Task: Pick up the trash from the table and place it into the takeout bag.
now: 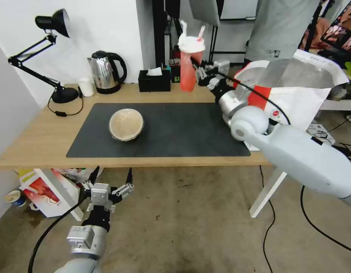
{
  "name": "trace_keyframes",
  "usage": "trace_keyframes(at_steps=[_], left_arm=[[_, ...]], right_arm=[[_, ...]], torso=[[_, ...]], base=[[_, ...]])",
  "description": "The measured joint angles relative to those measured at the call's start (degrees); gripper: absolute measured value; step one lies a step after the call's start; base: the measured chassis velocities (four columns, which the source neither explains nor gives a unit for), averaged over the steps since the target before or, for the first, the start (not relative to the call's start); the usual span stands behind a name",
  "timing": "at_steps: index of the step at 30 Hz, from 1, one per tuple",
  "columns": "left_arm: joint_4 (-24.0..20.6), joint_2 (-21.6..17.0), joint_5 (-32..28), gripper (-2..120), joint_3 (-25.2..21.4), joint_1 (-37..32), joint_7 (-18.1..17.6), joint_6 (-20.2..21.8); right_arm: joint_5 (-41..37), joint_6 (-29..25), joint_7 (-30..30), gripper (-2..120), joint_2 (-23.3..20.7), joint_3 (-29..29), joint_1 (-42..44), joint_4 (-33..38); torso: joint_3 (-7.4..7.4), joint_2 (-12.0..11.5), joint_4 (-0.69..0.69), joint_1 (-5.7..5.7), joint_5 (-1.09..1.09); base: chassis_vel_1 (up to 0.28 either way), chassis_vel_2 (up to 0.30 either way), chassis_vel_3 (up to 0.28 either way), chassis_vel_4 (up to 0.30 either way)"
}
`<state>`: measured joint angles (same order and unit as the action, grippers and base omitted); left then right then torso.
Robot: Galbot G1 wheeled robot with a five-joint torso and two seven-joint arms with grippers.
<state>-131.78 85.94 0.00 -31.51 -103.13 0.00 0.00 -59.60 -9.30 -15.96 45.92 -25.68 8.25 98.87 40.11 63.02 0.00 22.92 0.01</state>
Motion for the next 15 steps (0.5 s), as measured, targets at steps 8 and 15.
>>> trace_keyframes(at_steps=[8,15], left_arm=[[0.00,0.00,0.00,100,0.00,0.00,0.00,0.00],[0.00,0.00,0.00,100,0.00,0.00,0.00,0.00]], right_arm=[[-1.67,0.06,0.00,8,-2.30,3.54,-0.13,0.56],[-2.63,0.13,0.59,8,-4.25,7.15,-0.10,0.58]], torso=[[0.00,0.00,0.00,0.00,0.00],[0.00,0.00,0.00,-0.01,-0.01]], base=[[0.000,0.000,0.000,0.000],[0.000,0.000,0.000,0.000]])
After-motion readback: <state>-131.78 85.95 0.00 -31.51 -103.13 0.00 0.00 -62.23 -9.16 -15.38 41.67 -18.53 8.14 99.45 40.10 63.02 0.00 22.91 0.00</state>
